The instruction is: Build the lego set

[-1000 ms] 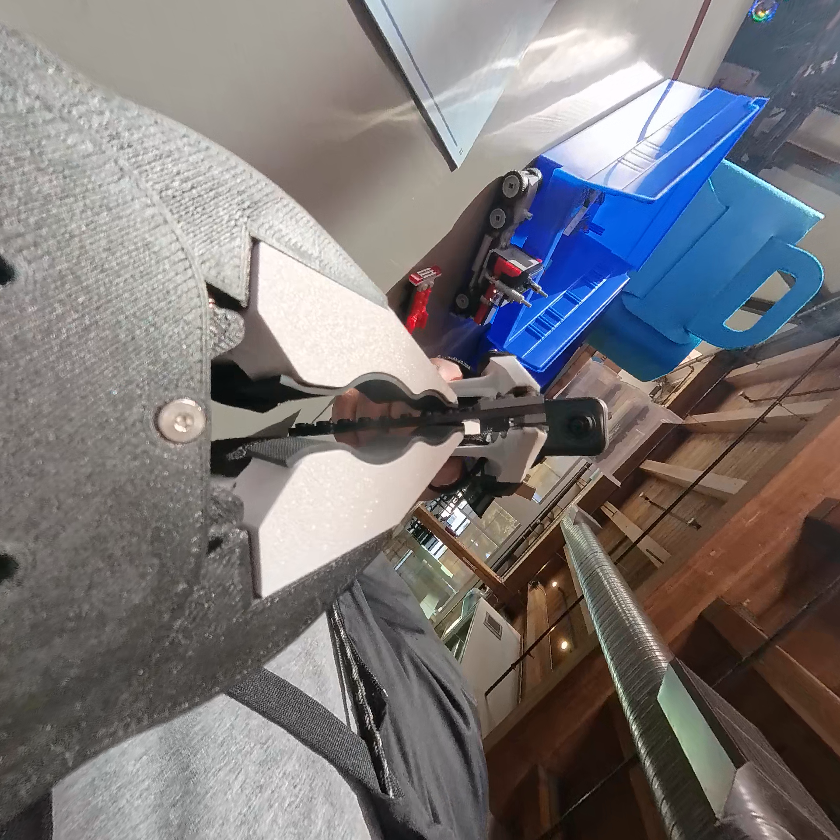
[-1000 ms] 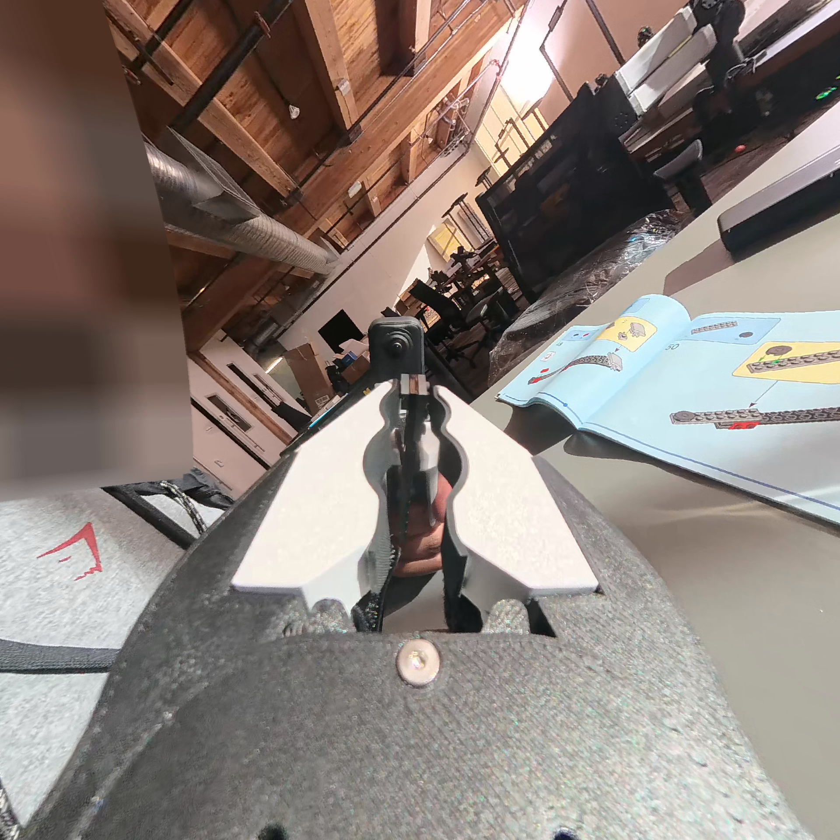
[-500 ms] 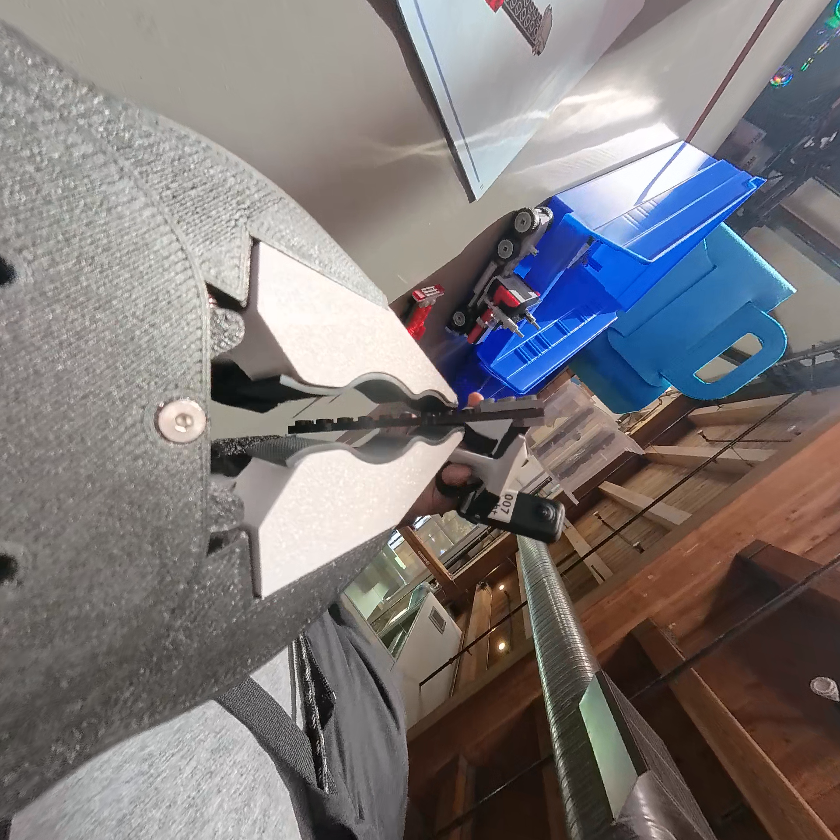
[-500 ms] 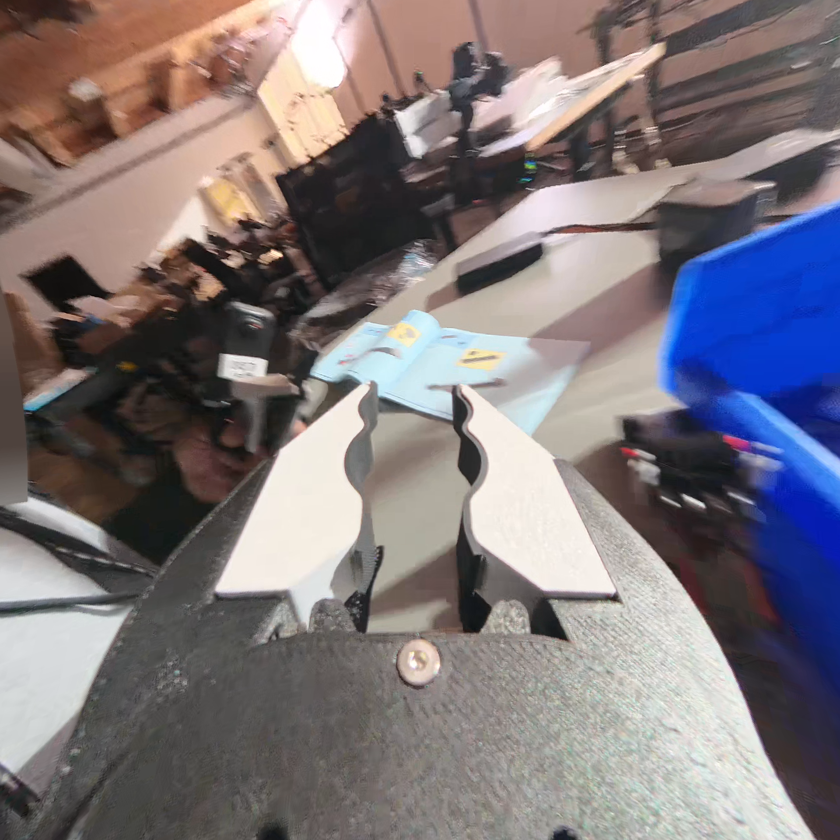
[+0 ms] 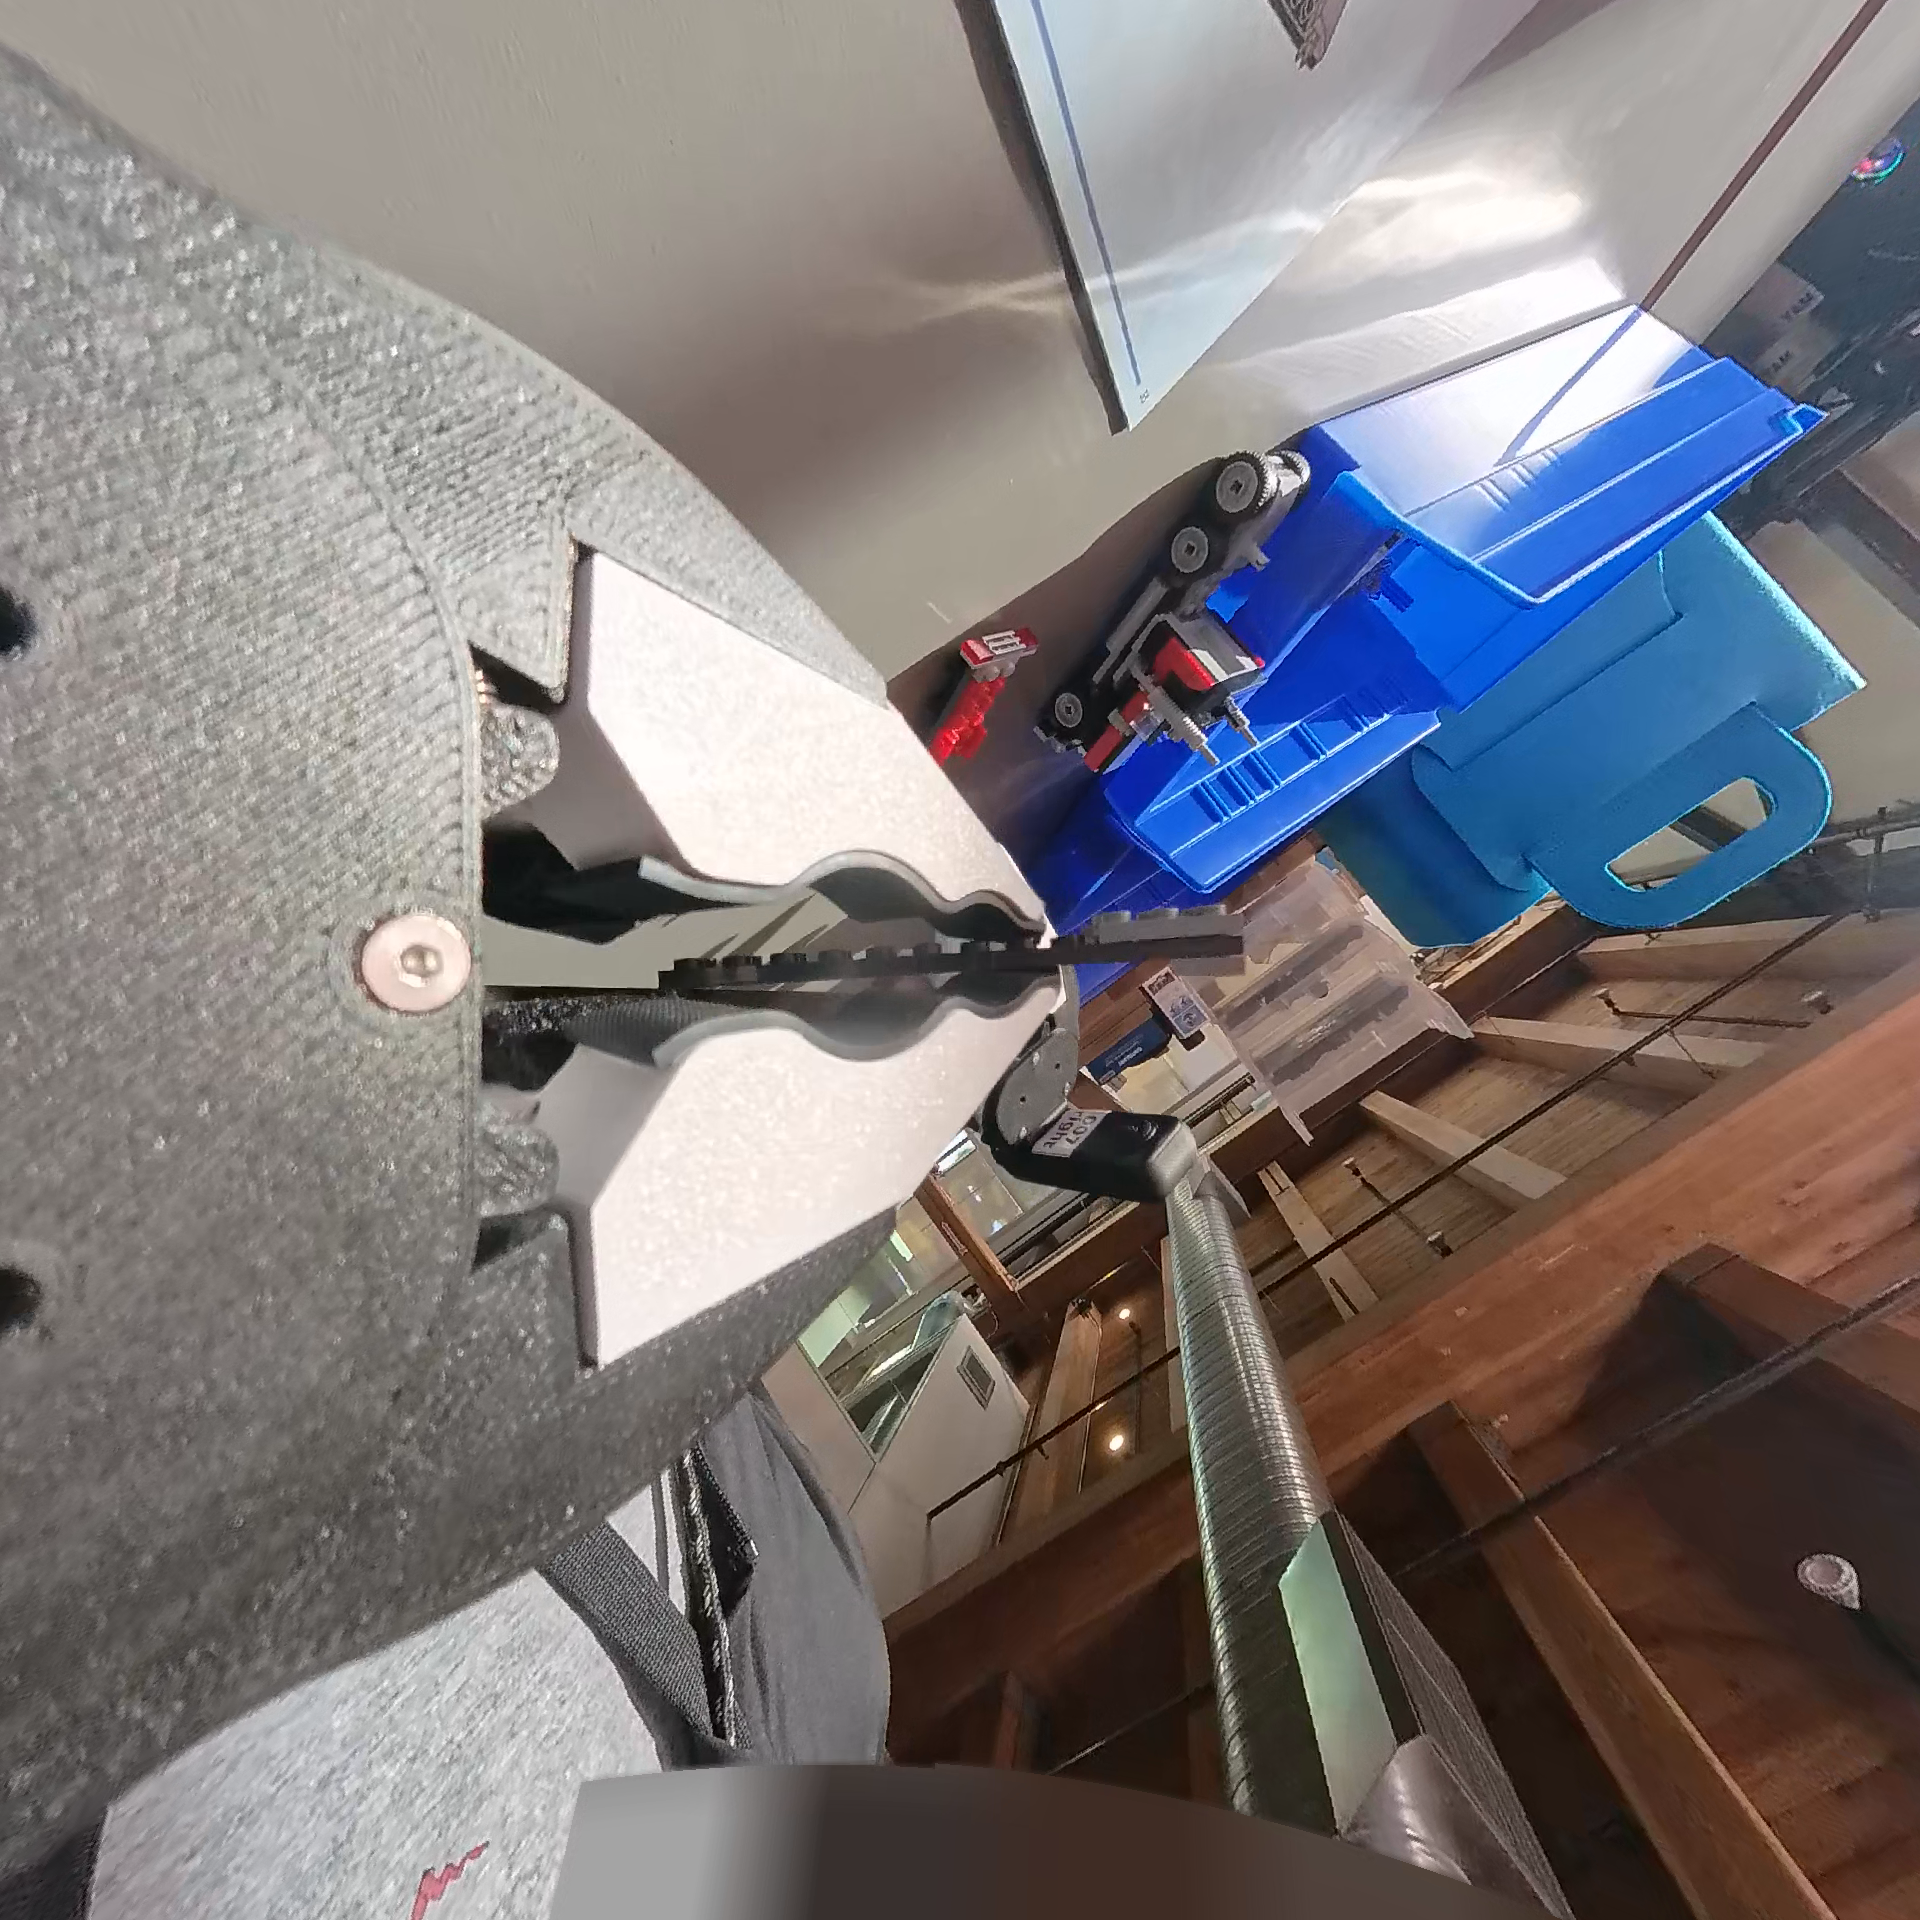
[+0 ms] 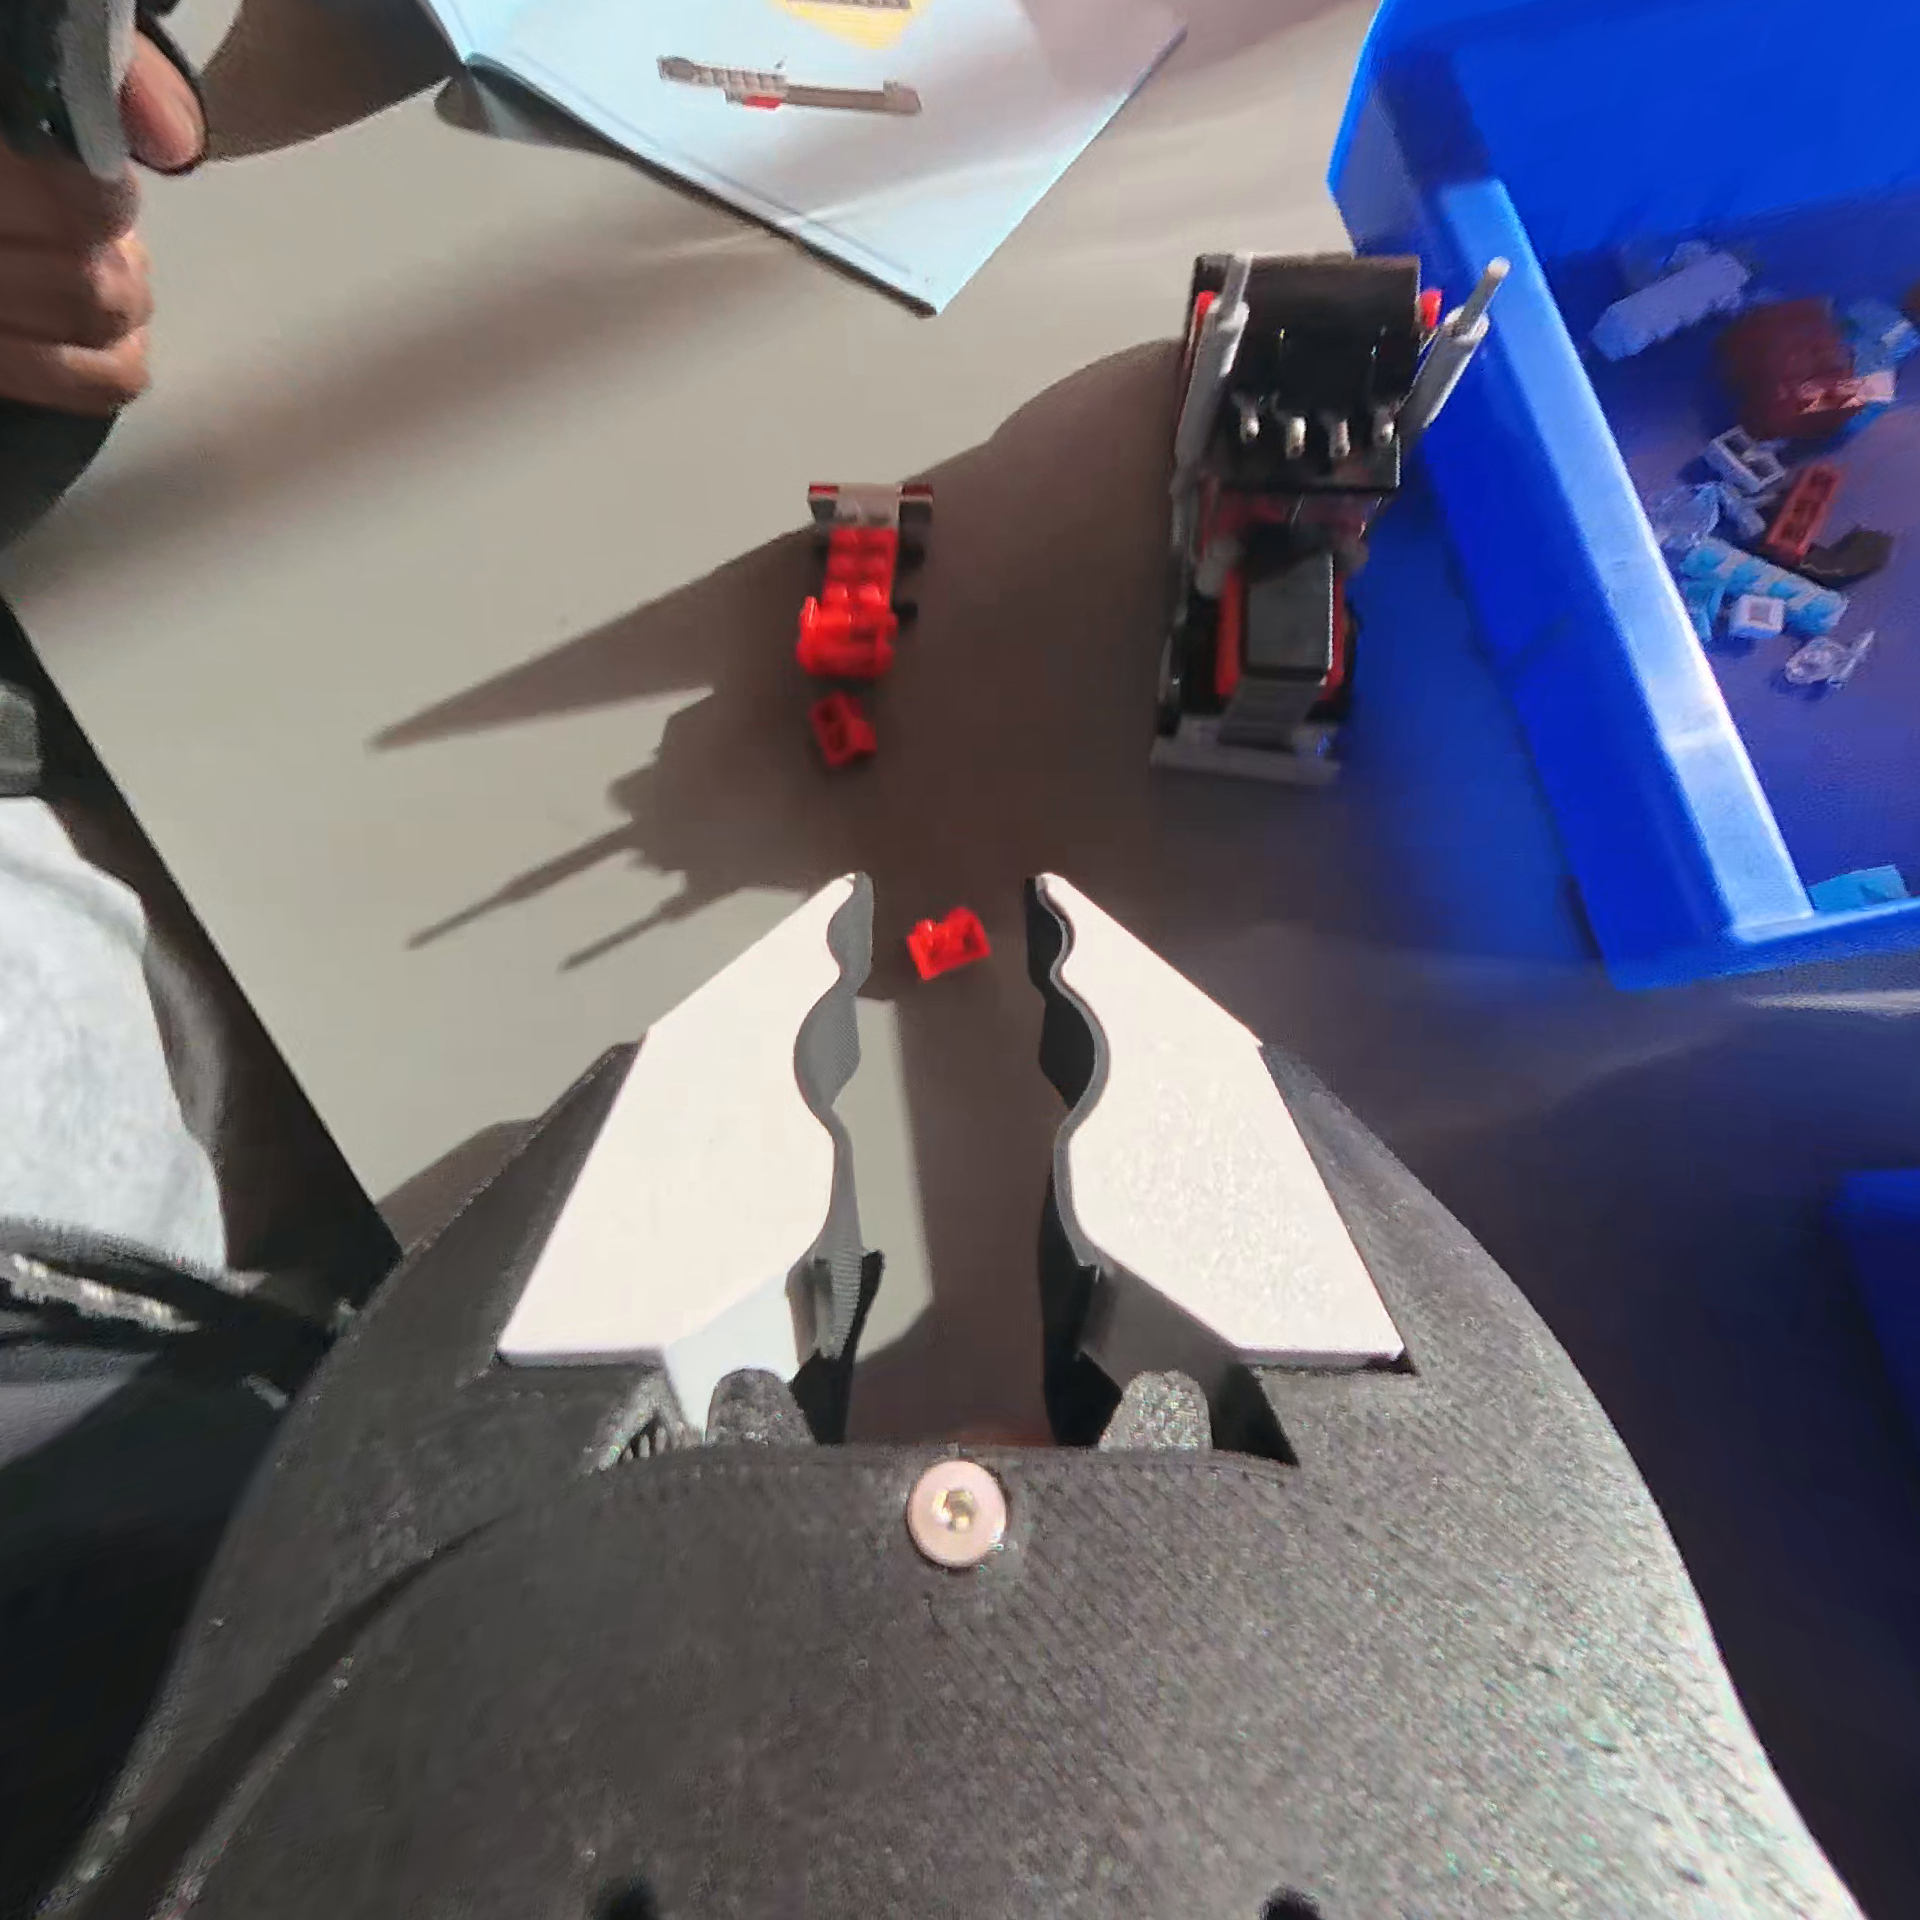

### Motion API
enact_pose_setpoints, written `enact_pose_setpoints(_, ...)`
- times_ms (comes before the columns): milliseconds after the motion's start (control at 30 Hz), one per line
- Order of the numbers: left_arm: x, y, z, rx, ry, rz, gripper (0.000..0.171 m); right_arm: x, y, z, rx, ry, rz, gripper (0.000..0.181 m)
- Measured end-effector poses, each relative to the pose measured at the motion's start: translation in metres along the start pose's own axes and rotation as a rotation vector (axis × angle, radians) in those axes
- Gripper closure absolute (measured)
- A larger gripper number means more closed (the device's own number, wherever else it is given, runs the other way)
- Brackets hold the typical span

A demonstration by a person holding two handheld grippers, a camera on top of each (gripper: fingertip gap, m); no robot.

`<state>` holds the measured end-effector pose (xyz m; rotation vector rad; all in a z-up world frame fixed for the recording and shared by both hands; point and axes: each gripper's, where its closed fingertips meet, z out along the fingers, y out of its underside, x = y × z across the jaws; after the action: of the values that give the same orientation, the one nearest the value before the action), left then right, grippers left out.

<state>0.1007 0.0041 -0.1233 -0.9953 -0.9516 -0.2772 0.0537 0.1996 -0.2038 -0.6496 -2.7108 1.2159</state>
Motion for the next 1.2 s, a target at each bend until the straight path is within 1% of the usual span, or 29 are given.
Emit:
enact_pose_setpoints(133, -0.001, 0.001, 0.001, -0.009, -0.004, -0.003, 0.166, -0.001, 0.01, 0.003, -0.017, -0.039, -0.018, 0.147)
enact_pose_setpoints(300, -0.001, 0.003, 0.001, -0.014, 0.002, -0.042, 0.166, 0.0, 0.018, 0.014, -0.067, -0.039, -0.04, 0.148)
enact_pose_setpoints(367, -0.002, 0.003, 0.0, -0.012, 0.002, -0.056, 0.166, -0.001, 0.021, 0.017, -0.089, -0.037, -0.05, 0.151)
enact_pose_setpoints(433, -0.004, 0.004, 0.0, -0.016, -0.003, -0.077, 0.166, -0.001, 0.022, 0.02, -0.108, -0.031, -0.065, 0.161)
enact_pose_setpoints(500, -0.006, 0.005, -0.001, -0.023, -0.015, -0.101, 0.166, -0.004, 0.017, 0.021, -0.091, -0.034, -0.068, 0.162)
enact_pose_setpoints(567, -0.009, 0.008, 0.0, -0.031, -0.031, -0.12, 0.166, -0.009, 0.007, 0.022, -0.067, -0.042, -0.079, 0.162)
enact_pose_setpoints(633, -0.012, 0.01, 0.0, -0.039, -0.051, -0.139, 0.166, -0.018, -0.01, 0.023, -0.03, -0.058, -0.099, 0.162)
enact_pose_setpoints(867, -0.022, 0.018, 0.003, -0.038, -0.116, -0.212, 0.166, -0.083, -0.099, 0.04, 0.175, -0.215, -0.186, 0.163)
enact_pose_setpoints(967, -0.026, 0.025, 0.006, -0.035, -0.157, -0.238, 0.166, -0.102, -0.126, 0.052, 0.218, -0.245, -0.219, 0.163)
enact_pose_setpoints(1067, -0.027, 0.031, 0.011, -0.03, -0.171, -0.277, 0.166, -0.11, -0.136, 0.065, 0.198, -0.256, -0.249, 0.163)
enact_pose_setpoints(1200, -0.031, 0.037, 0.016, -0.016, -0.179, -0.338, 0.166, -0.113, -0.135, 0.079, 0.135, -0.242, -0.296, 0.163)
